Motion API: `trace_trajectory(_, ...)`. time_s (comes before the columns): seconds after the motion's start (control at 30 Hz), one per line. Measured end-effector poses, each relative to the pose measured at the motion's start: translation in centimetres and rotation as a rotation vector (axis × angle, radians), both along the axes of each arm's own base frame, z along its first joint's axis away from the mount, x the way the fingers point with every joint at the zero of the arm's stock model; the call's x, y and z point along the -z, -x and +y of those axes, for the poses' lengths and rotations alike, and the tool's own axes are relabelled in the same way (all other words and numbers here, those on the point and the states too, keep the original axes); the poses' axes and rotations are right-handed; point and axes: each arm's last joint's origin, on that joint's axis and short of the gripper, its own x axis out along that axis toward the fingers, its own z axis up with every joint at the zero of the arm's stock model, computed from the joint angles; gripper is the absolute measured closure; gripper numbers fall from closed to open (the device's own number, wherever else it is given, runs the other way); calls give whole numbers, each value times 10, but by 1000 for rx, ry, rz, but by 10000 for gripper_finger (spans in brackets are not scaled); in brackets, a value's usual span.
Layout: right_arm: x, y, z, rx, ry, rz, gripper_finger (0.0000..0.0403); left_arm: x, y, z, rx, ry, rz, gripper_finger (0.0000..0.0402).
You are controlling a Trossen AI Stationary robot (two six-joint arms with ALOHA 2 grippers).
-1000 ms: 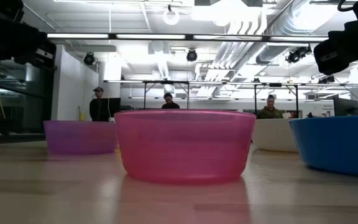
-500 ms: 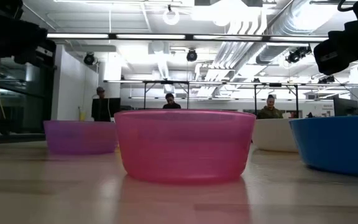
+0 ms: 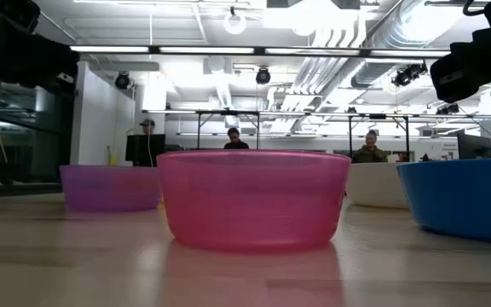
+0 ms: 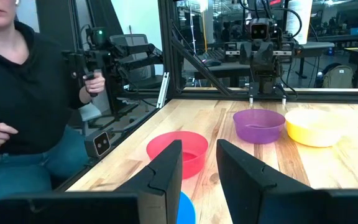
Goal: Nest bowls inside each other
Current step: Stack the yellow bowl on top of the white bowl
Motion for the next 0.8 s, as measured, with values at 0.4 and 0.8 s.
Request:
trace_trajectory(0.4, 0, 0, 0, 0, 0, 0, 309, -30, -3, 3, -150, -127, 260, 343)
trace_trajectory(0.8, 0, 0, 0, 0, 0, 0, 309, -67, -35, -9, -178, -183, 367, 343)
